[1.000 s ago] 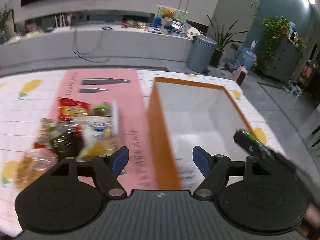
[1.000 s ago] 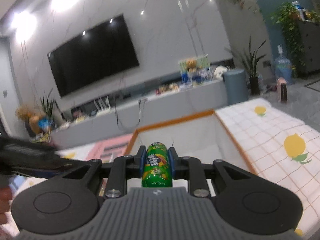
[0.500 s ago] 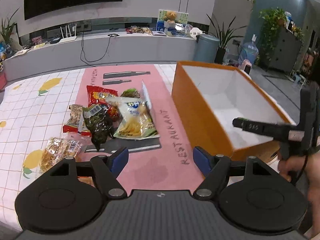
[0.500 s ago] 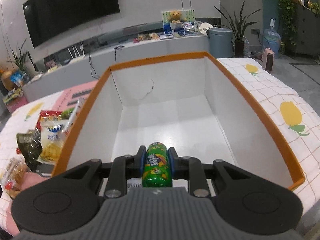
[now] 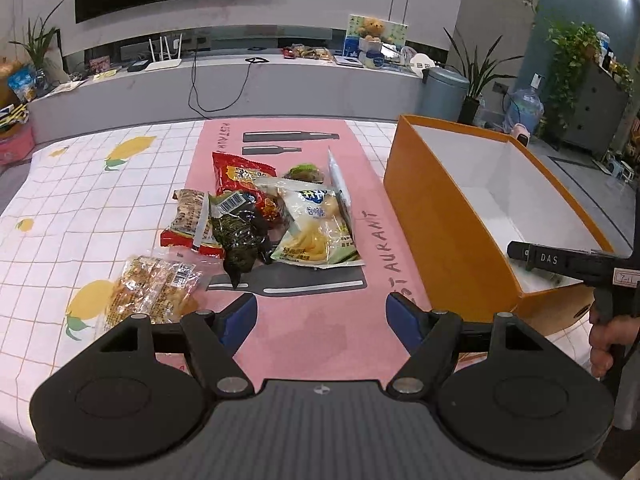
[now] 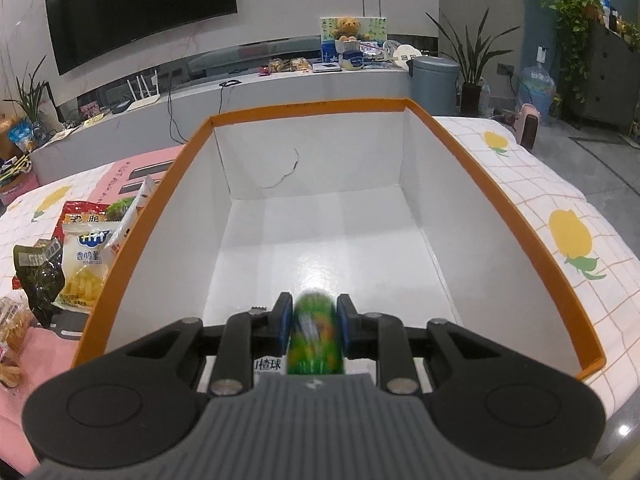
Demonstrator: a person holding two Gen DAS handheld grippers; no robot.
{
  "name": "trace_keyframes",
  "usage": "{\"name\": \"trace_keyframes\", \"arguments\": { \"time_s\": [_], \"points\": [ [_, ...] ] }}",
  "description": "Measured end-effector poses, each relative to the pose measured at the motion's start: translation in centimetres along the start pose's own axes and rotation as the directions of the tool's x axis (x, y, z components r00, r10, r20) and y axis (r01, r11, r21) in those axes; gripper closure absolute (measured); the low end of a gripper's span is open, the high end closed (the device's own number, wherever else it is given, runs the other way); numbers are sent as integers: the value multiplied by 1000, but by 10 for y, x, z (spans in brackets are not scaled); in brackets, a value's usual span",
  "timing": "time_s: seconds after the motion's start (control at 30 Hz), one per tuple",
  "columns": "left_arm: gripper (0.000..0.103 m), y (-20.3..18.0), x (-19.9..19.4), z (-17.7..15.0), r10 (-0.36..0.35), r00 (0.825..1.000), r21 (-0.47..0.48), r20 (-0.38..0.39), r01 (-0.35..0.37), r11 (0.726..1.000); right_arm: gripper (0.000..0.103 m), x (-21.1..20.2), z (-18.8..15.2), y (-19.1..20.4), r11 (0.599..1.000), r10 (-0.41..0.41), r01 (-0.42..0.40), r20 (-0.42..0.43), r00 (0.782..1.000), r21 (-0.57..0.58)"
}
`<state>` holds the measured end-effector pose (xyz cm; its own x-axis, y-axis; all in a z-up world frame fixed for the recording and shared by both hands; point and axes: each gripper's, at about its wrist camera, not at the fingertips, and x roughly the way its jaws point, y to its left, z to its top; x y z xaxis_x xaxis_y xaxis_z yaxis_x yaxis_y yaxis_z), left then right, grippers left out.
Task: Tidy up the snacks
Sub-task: 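Lower the green sausage into the orange box and open the right gripper, then move the right gripper back toward the small red-labelled snack bag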
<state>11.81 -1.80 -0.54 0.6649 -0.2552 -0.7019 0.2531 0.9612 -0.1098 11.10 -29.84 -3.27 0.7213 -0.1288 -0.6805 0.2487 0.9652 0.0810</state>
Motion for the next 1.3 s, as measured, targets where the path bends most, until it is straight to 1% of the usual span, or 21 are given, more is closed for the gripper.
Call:
{"name": "trace_keyframes", "arguments": {
  "time_s": [0.03,0.07,0.2,0.23,0.3,0.33,0.37,0.47,0.5,0.57,0.63,0.73,0.8,0.87,0.97,1.03,1.07,1.2,1.23,1.27,1.3],
  "points": [
    [17,0,-1,0,2,1000,0,2,-2,1000,78,-3,0,-1,1000,8,-8,1,1000,9],
    [17,0,-1,1,5,1000,0,3,-5,1000,71,-5,0,-2,1000,14,-14,3,1000,18],
    [17,1,-1,1,7,1000,1,0,-7,1000,64,-15,2,-4,999,22,-23,36,999,35],
    [17,0,-1,0,8,1000,4,0,-8,1000,60,-18,2,-4,999,17,-19,49,999,37],
    [17,1,0,0,17,1000,8,1,-17,1000,58,-27,1,-2,999,13,-16,97,995,30],
    [17,2,0,-1,22,1000,8,1,-22,1000,55,-33,1,0,1000,18,-21,129,991,20],
    [17,4,1,0,26,1000,8,1,-26,1000,48,-40,1,3,1000,26,-28,161,987,10],
    [17,11,3,-1,51,999,8,-1,-51,999,42,-61,-1,13,997,80,-74,273,959,-32],
    [17,15,3,-1,56,998,2,4,-56,998,40,-69,-2,18,994,109,-96,314,943,-56],
    [17,25,4,-2,64,998,-23,6,-64,998,33,-79,-5,28,983,178,-147,351,919,-112],
    [17,38,3,-2,78,997,-69,6,-78,995,32,-84,-7,36,964,257,-217,337,906,-153],
    [17,56,1,-3,88,996,-96,11,-87,992,27,-91,-10,48,942,333,-294,323,886,-163],
    [17,68,-1,-5,111,994,-101,12,-109,989,22,-94,-12,57,930,364,-321,324,873,-179],
    [17,77,-2,-6,138,990,-105,10,-136,985,12,-99,-12,69,923,382,-339,330,863,-182],
    [17,92,-3,-5,164,986,-139,7,-161,977,4,-101,-10,90,923,385,-366,353,853,-122],
    [16,100,-4,-4,169,986,-175,1,-167,970,3,-98,-12,105,921,387,-377,355,851,-100],
    [16,104,-4,-3,170,985,-189,-4,-168,967,3,-96,-13,112,928,371,-360,355,858,-98],
    [16,113,-6,-1,178,984,-218,-6,-175,960,3,-84,-21,145,962,270,-246,309,912,-117],
    [16,114,-7,-1,179,984,-219,-3,-175,960,3,-79,-20,151,958,282,-256,269,921,-126],
    [16,117,-7,0,179,984,-221,-2,-175,960,3,-75,-21,155,950,308,-283,238,921,-132],
    [15,118,-7,0,180,984,-222,0,-175,959,3,-70,-21,159,935,350,-326,208,913,-142]
  ]
}}
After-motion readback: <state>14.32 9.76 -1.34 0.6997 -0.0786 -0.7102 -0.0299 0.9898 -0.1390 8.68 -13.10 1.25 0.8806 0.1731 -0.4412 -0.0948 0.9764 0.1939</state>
